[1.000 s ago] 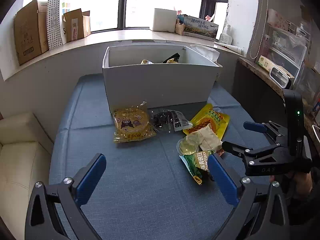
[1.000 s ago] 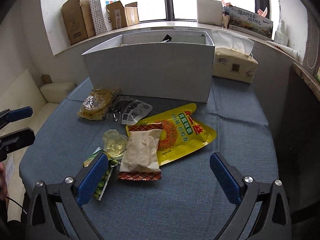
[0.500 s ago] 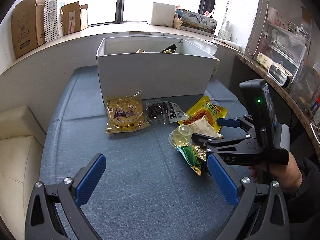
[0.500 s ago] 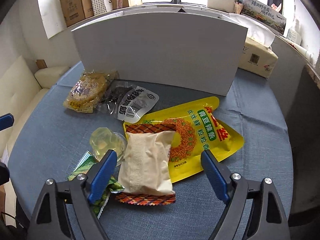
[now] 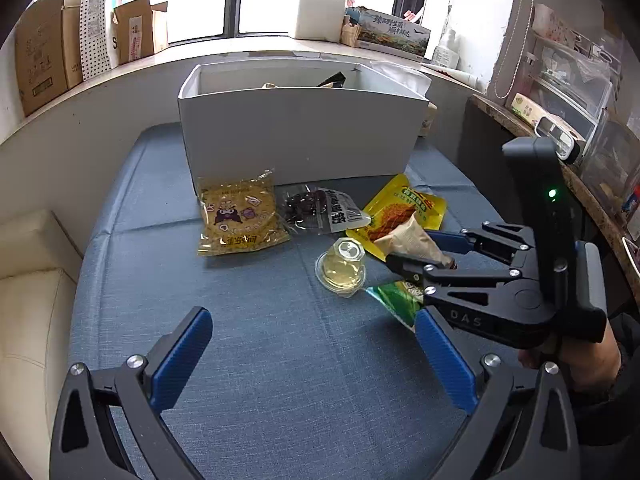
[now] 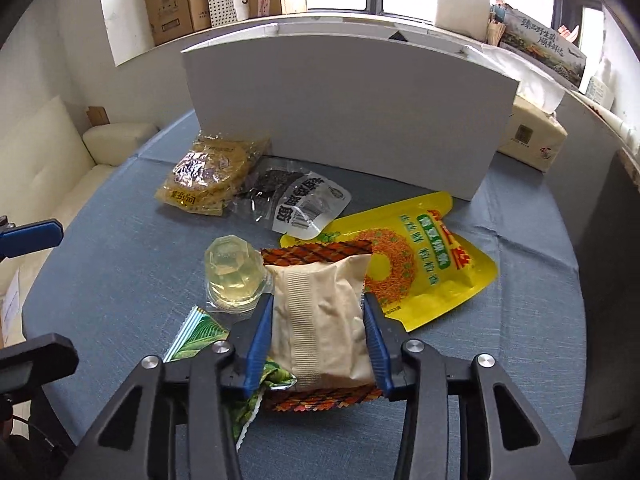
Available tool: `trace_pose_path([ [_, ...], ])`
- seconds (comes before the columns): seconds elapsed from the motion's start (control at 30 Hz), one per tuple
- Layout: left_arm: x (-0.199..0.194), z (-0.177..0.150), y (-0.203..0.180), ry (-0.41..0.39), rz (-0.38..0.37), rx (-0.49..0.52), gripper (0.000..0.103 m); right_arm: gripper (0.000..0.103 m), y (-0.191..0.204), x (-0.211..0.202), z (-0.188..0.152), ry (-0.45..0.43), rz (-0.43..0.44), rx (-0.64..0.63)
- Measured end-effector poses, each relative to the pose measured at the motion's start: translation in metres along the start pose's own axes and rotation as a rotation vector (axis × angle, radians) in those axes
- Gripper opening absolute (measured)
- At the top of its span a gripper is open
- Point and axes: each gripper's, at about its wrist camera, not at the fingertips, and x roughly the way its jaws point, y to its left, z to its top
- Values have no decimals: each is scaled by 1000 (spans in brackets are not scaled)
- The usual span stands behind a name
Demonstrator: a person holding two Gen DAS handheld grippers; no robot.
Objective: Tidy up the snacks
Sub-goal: 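Grasp the beige pastry bag with the right tool, then grasp the green garlic-flavor pea bag with left tool while right tool holds pastry bag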
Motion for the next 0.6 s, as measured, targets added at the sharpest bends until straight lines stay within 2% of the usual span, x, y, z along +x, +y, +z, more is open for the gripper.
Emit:
trace_pose_path([
  [0.2,11,4,-24,24,-28,54,103,47,-35,-47,1,-119,-13,111],
  [0.3,18,8,-42,33,-45,96,103,47,-44,-54,2,-148,-25,128],
  [0.47,20,4,-56,36,-19,160,103,47,-48,-23,-9,-74,-20,149],
  [0.6,25,4,-47,62,-24,121,103,51,-52,-8,-13,-31,-21,185],
])
